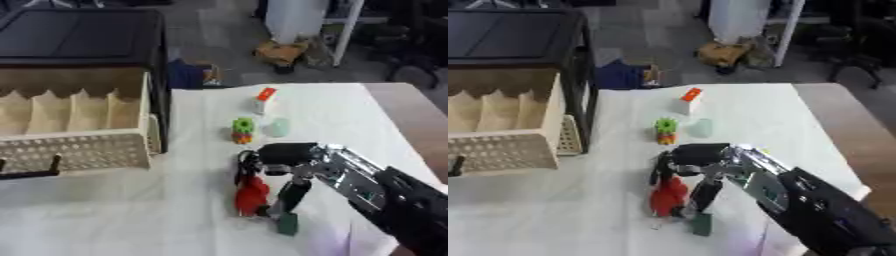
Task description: Pick up objects from table and place into drawer.
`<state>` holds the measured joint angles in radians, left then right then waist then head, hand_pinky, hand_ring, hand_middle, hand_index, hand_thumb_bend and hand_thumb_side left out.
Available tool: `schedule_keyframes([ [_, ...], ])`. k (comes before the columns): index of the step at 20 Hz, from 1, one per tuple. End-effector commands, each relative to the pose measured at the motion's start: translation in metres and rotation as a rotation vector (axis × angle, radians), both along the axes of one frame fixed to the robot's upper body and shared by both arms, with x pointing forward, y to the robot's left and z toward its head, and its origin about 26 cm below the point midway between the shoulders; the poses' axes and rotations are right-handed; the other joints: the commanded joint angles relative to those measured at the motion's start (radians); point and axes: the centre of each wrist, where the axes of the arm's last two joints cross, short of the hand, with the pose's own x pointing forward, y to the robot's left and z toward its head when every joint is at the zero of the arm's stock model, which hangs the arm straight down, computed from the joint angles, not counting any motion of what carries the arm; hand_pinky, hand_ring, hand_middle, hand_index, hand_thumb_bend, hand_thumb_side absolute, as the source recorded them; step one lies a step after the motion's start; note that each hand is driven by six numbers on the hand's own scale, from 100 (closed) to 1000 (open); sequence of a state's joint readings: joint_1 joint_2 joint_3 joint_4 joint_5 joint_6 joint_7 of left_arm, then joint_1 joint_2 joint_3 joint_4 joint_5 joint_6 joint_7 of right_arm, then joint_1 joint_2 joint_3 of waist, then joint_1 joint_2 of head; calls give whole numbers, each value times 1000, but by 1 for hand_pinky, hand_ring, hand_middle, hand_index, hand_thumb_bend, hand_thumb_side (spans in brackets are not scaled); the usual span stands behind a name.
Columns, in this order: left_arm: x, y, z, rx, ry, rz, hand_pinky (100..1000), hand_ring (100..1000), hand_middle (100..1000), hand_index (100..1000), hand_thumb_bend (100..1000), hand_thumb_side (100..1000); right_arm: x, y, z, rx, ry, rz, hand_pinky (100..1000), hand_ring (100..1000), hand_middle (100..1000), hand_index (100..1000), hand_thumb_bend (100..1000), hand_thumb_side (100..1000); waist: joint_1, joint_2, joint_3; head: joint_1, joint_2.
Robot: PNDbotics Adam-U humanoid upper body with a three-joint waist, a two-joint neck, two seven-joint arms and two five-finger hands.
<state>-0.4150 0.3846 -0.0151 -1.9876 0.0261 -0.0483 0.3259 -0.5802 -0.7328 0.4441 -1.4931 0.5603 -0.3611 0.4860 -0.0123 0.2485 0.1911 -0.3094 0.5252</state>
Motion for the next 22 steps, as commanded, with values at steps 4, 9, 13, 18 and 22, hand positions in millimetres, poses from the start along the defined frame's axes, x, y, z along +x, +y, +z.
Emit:
schedule_keyframes([
  [4,-2,2,7,1,-20,1,536,476,577,832,100,1000,2,-6,9,-24,-33,-14,613,627,547,780,379,210,0,-14,1,-1,-10],
  [9,-2,2,6,-1,-18,-1,533,476,577,832,100,1000,3,-5,11,-9,-38,-16,610,623,542,777,379,212,0,-15,2,-1,-11],
  [13,-2,2,6,-2,-17,-3,532,476,577,829,100,1000,3,-5,11,-8,-39,-22,599,614,530,769,379,210,-1,-16,3,-2,-14],
  [18,-2,2,6,-3,-16,-3,531,476,575,827,100,1000,3,-4,8,-23,-53,-19,567,596,518,742,343,202,-1,-15,5,-2,-15],
  [22,-2,2,6,-6,-17,-3,531,476,574,826,100,1000,3,-4,3,-43,-60,-21,555,588,511,729,328,190,0,-12,7,-4,-15],
])
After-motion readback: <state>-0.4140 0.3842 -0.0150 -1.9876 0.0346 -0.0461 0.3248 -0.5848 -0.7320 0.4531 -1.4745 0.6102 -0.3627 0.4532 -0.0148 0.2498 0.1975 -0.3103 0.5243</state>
